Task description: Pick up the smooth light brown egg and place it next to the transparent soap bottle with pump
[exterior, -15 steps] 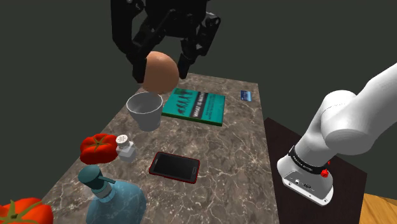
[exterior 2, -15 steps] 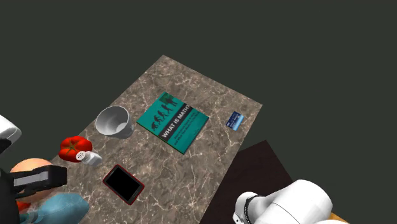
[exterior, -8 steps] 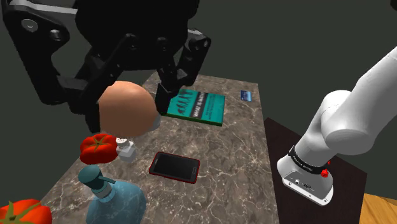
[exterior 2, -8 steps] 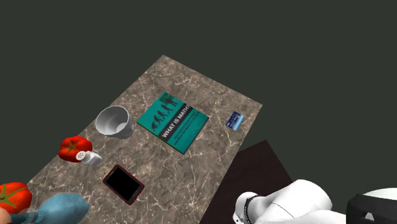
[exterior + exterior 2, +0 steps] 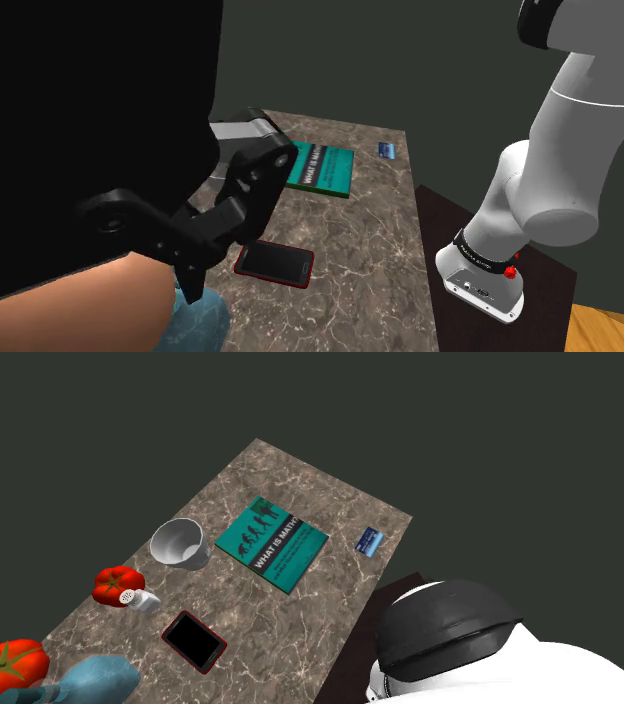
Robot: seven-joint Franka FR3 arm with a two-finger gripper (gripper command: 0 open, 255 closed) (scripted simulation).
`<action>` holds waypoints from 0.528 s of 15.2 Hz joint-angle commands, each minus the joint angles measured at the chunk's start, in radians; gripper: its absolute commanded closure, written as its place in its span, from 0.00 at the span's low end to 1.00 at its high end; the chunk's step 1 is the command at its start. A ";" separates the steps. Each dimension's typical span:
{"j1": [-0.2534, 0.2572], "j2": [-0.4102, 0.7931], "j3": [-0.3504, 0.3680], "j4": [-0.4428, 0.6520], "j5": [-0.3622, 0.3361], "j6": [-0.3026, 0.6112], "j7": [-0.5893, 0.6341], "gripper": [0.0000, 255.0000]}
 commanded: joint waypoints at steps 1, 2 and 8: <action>0.023 0.025 -0.002 0.002 -0.029 0.010 0.026 1.00; 0.014 0.017 -0.002 -0.020 -0.021 0.027 0.024 1.00; -0.028 -0.025 -0.001 -0.139 0.017 0.125 0.016 1.00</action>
